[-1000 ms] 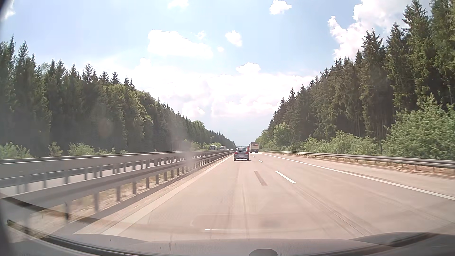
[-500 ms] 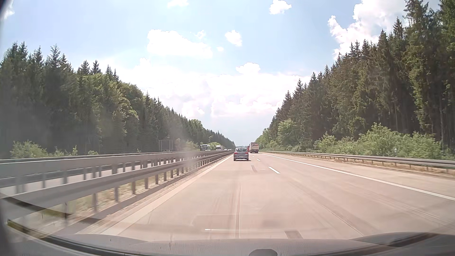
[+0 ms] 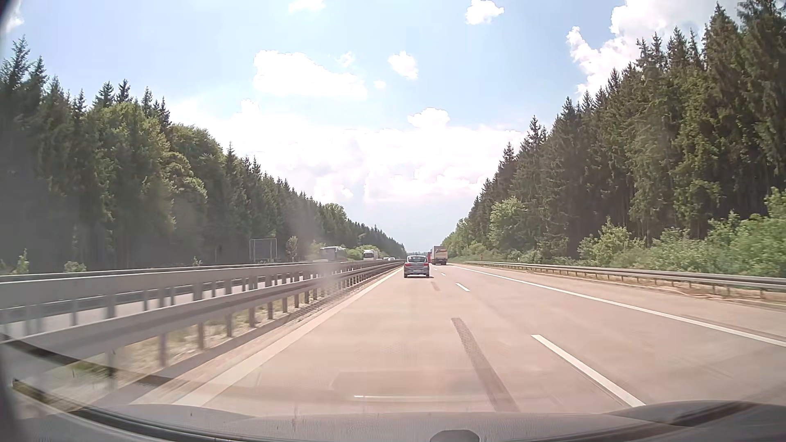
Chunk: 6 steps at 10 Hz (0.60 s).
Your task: Follow the waypoints while adhering to traffic rules and regulations
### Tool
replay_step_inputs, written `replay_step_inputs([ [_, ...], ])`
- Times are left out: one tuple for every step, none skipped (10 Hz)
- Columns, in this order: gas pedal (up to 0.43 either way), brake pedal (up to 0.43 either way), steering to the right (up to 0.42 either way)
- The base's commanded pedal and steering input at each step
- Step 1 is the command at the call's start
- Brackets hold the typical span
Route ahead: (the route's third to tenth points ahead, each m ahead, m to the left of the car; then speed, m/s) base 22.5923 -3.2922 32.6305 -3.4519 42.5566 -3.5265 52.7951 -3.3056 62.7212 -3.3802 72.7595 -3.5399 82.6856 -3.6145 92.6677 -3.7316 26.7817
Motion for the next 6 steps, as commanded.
replay_step_inputs([
  [0.169, 0.000, -0.001],
  [0.169, 0.000, 0.000],
  [0.169, 0.000, 0.001],
  [0.177, 0.000, 0.002],
  [0.189, 0.000, 0.002],
  [0.209, 0.000, 0.002],
])
